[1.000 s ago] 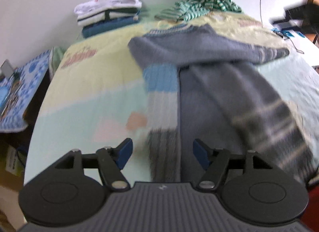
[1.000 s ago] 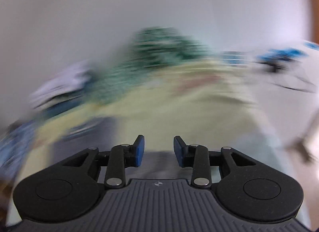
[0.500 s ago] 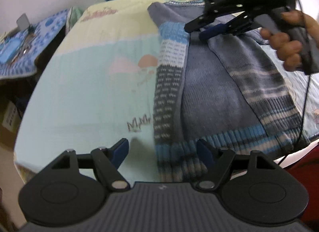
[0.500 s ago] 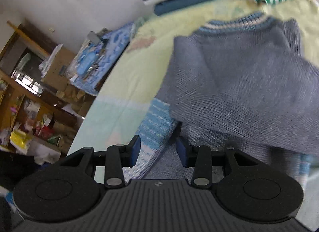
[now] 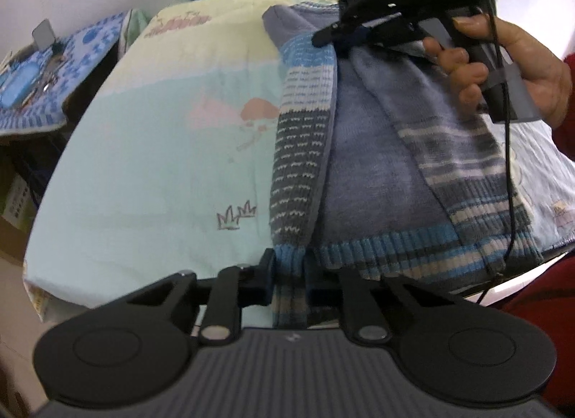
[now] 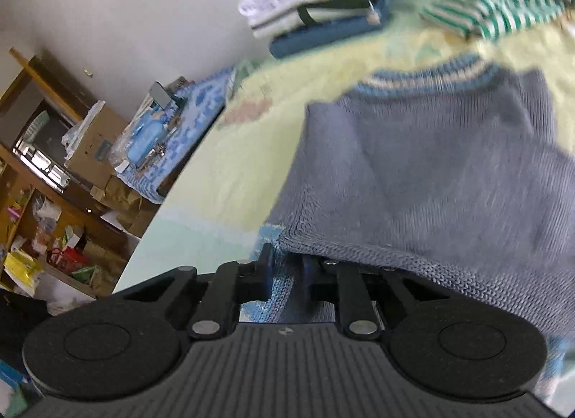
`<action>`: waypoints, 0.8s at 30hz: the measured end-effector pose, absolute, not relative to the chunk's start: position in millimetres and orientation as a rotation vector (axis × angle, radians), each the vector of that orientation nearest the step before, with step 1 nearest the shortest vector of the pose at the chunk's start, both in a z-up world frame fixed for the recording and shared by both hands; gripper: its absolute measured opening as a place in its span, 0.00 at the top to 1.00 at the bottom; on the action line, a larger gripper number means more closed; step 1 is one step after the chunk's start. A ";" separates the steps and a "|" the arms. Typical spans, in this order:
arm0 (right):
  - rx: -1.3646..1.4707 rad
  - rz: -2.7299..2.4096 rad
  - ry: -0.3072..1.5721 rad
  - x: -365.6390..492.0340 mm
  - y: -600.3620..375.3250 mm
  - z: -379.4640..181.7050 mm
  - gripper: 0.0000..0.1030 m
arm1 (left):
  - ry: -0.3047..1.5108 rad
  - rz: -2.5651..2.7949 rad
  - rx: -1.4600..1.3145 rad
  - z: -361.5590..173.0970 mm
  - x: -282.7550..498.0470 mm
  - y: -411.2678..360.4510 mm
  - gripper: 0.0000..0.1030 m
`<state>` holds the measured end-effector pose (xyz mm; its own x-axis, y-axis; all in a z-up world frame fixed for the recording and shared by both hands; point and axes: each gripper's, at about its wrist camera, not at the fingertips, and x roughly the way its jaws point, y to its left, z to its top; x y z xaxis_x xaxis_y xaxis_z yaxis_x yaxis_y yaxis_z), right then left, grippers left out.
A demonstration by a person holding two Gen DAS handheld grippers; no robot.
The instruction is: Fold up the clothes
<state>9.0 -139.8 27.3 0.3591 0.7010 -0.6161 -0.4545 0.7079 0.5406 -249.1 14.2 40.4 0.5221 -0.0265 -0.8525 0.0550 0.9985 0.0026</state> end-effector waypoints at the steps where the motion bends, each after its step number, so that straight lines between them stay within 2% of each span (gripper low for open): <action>1: 0.276 0.761 0.921 7.3 -140.7 31.9 0.84 | 1.014 -0.063 0.039 44.2 -249.7 11.5 0.90; 7: 0.180 0.739 0.881 17.8 -133.5 34.6 0.84 | 0.993 -0.217 0.042 61.7 -243.9 -10.1 0.90; 14: 0.117 0.739 0.893 23.3 -126.3 14.1 0.84 | 1.061 -0.346 0.036 33.9 -228.5 -32.4 0.90; 19: 0.140 0.730 0.889 25.6 -128.2 8.1 0.86 | 1.038 -0.421 0.026 29.3 -224.8 -41.8 0.84; 20: 0.140 0.730 0.889 25.4 -128.2 8.2 0.86 | 1.036 -0.432 0.032 29.5 -225.3 -43.0 0.78; 24: 0.126 0.756 0.908 22.3 -134.9 15.4 0.80 | 1.042 -0.450 0.047 37.9 -234.6 -37.6 0.77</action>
